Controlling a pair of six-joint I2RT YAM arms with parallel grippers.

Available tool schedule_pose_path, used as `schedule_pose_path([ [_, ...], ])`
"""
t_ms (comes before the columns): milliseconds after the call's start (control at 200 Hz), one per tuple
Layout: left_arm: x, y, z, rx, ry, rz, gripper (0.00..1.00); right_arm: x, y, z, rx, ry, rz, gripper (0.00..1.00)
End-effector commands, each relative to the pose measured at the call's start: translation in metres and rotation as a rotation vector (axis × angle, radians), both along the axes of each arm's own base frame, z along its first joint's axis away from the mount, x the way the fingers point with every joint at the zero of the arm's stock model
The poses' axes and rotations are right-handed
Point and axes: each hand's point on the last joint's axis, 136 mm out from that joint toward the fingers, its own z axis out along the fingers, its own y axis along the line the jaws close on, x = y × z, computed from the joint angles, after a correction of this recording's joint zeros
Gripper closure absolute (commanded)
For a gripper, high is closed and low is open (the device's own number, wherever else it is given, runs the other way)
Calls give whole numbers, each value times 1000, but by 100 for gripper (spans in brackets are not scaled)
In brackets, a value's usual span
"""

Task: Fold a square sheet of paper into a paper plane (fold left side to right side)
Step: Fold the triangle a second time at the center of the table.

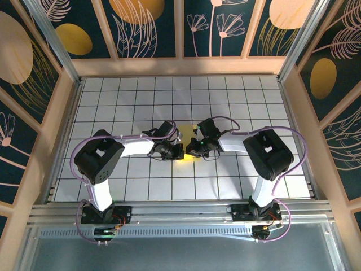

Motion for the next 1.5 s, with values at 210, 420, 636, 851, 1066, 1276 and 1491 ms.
schedule_pose_path([
  [210,-11,23,-24,121,59,10,100,17,-17,-9,-76,-30,-39,100],
  [420,-12,24,-25,127,61,10,100,25,-24,-10,-81,-40,-53,100],
  [636,-13,26,-27,134,64,9,100,41,-42,-10,-91,-51,-97,100],
  [851,-14,26,-27,135,67,8,100,56,-61,-13,-108,-57,-128,100],
  [1066,-14,27,-27,132,64,8,100,71,-78,-12,-120,-65,-158,100],
  [1276,-14,26,-25,125,59,6,100,85,-90,-5,-121,-84,-175,100],
  [1491,-12,22,-22,111,53,5,100,84,-79,38,-49,-166,-172,100],
])
